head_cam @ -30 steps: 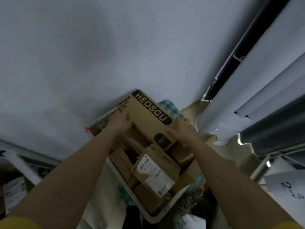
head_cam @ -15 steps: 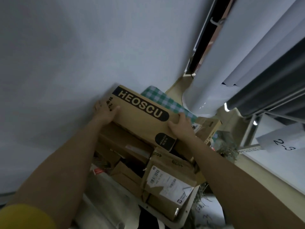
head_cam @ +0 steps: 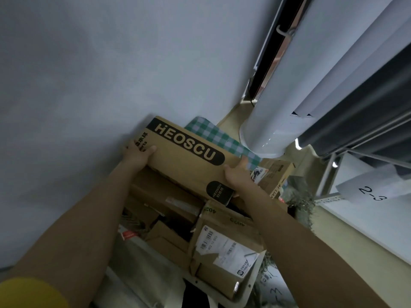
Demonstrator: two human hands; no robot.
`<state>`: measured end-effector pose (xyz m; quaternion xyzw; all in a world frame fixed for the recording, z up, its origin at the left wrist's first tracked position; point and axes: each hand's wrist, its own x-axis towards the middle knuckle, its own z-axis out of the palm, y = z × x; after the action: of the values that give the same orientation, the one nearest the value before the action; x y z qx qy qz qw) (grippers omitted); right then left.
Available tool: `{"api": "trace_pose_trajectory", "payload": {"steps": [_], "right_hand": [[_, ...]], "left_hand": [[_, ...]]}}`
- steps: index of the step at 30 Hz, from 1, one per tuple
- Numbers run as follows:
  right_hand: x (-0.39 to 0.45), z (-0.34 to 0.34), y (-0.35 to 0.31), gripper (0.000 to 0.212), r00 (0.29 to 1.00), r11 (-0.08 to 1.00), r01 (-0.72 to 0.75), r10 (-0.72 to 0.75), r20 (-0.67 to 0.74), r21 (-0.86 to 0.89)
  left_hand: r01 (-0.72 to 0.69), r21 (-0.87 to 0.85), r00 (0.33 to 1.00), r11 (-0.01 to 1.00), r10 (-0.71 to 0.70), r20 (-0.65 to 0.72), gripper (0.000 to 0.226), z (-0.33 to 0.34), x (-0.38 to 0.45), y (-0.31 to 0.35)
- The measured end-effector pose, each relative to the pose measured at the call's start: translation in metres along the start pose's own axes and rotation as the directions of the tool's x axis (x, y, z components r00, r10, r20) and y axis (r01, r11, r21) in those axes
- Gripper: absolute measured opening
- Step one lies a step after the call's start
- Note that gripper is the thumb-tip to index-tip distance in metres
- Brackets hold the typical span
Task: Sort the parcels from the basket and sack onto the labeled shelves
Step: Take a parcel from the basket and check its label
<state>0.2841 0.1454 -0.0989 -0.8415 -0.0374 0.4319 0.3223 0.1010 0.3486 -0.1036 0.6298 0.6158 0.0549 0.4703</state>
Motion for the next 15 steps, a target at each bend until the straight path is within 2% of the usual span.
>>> {"api": "trace_pose_trajectory", "payload": {"steps": [3, 11, 15], "right_hand": [[-0.003, 0.0, -0.005, 0.075, 0.999, 0.999, -0.036, 0.036, -0.009, -0.037], [-0.012, -0.013, -0.003, 0.066, 0.999, 0.996, -0.016, 0.012, 0.043, 0.088], [-0.02, -0.017, -0.003, 0.063, 0.998, 0.992, -0.009, 0.002, 0.057, 0.127]], "left_hand": [[0.031, -0.076, 0.999, 0.997, -0.03, 0.015, 0.078, -0.001, 0.001, 0.003], [0.039, -0.211, 0.998, 0.977, -0.047, -0.032, 0.051, -0.004, -0.01, 0.015], [0.004, -0.183, 0.995, 0.983, -0.021, -0.095, 0.048, -0.007, -0.016, 0.019]]}}
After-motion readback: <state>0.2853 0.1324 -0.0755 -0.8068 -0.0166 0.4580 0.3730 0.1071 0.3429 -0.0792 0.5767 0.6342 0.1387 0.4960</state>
